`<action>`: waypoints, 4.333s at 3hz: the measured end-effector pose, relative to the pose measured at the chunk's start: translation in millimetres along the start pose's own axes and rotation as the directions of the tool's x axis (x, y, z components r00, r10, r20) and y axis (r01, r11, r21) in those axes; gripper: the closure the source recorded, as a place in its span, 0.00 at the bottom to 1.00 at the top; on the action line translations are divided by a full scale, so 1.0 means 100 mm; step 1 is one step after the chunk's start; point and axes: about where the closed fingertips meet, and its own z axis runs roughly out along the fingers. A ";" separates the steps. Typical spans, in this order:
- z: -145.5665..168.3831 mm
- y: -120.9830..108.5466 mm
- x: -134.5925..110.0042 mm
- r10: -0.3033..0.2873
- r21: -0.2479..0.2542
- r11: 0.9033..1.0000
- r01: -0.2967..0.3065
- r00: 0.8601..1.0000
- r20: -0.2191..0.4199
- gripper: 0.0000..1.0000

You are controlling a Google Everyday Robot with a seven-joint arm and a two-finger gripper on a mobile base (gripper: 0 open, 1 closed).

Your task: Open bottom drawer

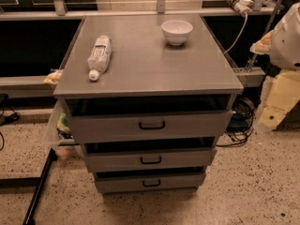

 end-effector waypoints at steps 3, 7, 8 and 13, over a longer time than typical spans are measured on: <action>1.19 0.42 0.15 -0.037 -0.048 0.998 0.042 0.994 0.100 0.00; 3.20 1.08 0.47 0.017 -0.222 0.975 0.021 0.986 0.165 0.00; 3.94 1.22 0.71 -0.077 -0.198 0.974 0.111 0.982 0.171 0.00; 5.95 1.31 1.11 -0.128 -0.195 0.963 0.185 0.953 0.273 0.00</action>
Offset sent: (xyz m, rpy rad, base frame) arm -0.0061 0.0063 -0.1571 0.0871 0.0199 0.0553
